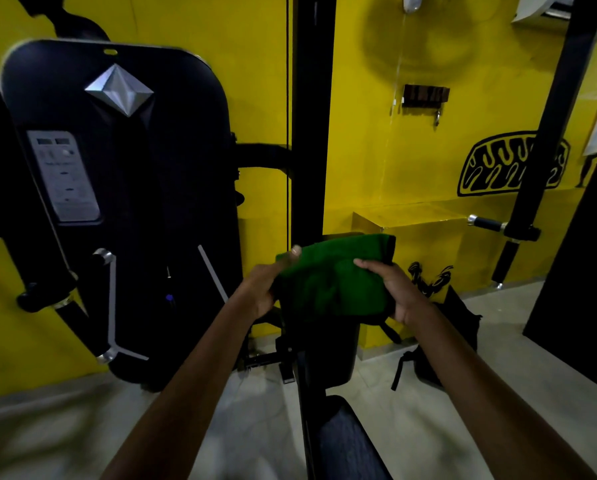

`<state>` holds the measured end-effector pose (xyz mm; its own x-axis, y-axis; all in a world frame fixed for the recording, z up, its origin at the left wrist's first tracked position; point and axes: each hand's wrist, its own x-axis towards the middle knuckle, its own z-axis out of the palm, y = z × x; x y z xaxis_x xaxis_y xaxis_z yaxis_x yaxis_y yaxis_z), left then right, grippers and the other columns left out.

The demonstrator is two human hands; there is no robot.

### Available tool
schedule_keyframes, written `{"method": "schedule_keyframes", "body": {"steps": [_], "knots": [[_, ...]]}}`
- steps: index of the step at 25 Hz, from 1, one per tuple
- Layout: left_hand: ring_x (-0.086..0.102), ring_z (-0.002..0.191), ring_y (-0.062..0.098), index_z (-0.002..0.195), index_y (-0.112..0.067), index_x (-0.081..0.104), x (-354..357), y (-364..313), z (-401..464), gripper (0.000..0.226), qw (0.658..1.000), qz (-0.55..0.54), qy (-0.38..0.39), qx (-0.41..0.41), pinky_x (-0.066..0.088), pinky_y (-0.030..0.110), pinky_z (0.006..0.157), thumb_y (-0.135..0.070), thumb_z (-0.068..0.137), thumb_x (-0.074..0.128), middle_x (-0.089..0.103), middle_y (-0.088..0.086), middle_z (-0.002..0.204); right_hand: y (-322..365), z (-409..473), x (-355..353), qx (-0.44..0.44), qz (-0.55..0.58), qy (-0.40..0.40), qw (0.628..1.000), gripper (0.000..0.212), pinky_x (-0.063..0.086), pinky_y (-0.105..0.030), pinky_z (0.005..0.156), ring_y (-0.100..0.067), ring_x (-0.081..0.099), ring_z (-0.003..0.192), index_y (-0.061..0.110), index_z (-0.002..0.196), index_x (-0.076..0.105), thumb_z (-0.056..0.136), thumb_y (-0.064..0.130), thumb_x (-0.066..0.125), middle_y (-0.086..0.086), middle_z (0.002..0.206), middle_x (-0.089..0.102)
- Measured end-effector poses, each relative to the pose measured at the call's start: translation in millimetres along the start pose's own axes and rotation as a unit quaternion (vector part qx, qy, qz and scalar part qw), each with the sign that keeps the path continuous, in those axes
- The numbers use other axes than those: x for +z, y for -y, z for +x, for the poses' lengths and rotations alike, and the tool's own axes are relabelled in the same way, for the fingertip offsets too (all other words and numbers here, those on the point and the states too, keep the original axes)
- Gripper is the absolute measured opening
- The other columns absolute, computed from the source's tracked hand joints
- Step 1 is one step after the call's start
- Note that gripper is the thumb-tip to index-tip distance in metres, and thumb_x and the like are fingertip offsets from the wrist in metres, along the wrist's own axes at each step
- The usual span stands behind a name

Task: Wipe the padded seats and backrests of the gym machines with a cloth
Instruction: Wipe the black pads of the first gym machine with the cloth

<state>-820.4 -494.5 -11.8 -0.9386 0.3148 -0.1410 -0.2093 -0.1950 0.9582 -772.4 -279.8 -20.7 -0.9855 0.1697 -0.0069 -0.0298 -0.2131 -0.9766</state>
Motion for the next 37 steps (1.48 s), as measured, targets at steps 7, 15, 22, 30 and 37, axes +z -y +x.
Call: {"method": "schedule_keyframes", "body": {"steps": [7, 15, 22, 30, 37], "knots": [[0.064, 0.096, 0.026, 0.119, 0.000, 0.057, 50, 11, -6, 0.035, 0.998, -0.011, -0.005, 0.056, 0.053, 0.036, 0.080, -0.028, 0.098, 0.049, 0.065, 0.011, 0.110, -16, -7, 44, -0.161, -0.170, -0.040, 0.971, 0.048, 0.045, -0.041, 0.099, -0.024, 0.055, 0.117, 0.015, 0.136, 0.045, 0.093, 0.030, 0.057, -0.005, 0.124, 0.057], [0.059, 0.116, 0.020, 0.129, -0.023, 0.054, 44, 24, 2, 0.054, 0.989, -0.018, 0.142, 0.043, 0.050, 0.042, 0.094, -0.057, 0.095, 0.029, 0.063, 0.001, 0.124, -19, 8, 25, -0.274, -0.460, 0.031, 0.844, 0.087, 0.037, -0.045, 0.109, -0.024, 0.024, 0.143, 0.027, 0.152, 0.002, 0.088, 0.009, 0.058, 0.000, 0.159, 0.012], [0.061, 0.106, 0.022, 0.122, -0.002, 0.060, 30, 10, 63, 0.029, 0.862, 0.404, -0.007, 0.304, 0.044, 0.027, 0.082, -0.016, 0.096, 0.054, 0.066, 0.008, 0.112, 10, 52, -13, -0.264, -0.574, -0.025, 0.775, 0.070, 0.044, -0.046, 0.092, -0.039, 0.042, 0.121, 0.017, 0.150, 0.019, 0.090, -0.002, 0.051, -0.012, 0.148, 0.032], [0.023, 0.143, 0.025, 0.144, -0.001, 0.034, 23, 22, 159, 0.048, 0.715, 0.597, 0.044, 0.362, 0.019, 0.026, 0.114, -0.021, 0.100, 0.042, 0.033, 0.013, 0.151, 19, 149, 12, -0.234, -0.786, -0.045, 0.571, 0.057, 0.034, -0.044, 0.095, -0.029, 0.033, 0.129, 0.028, 0.148, 0.023, 0.095, 0.014, 0.040, 0.002, 0.153, 0.026], [0.035, 0.138, 0.029, 0.141, -0.001, 0.040, 21, 28, 173, 0.054, 0.696, 0.603, 0.003, 0.389, 0.025, 0.029, 0.111, -0.028, 0.096, 0.054, 0.042, 0.017, 0.146, 7, 152, -34, -0.300, -0.703, -0.012, 0.645, 0.074, 0.041, -0.046, 0.090, -0.030, 0.042, 0.124, 0.032, 0.138, 0.047, 0.070, 0.003, 0.047, 0.009, 0.146, 0.042]]}}
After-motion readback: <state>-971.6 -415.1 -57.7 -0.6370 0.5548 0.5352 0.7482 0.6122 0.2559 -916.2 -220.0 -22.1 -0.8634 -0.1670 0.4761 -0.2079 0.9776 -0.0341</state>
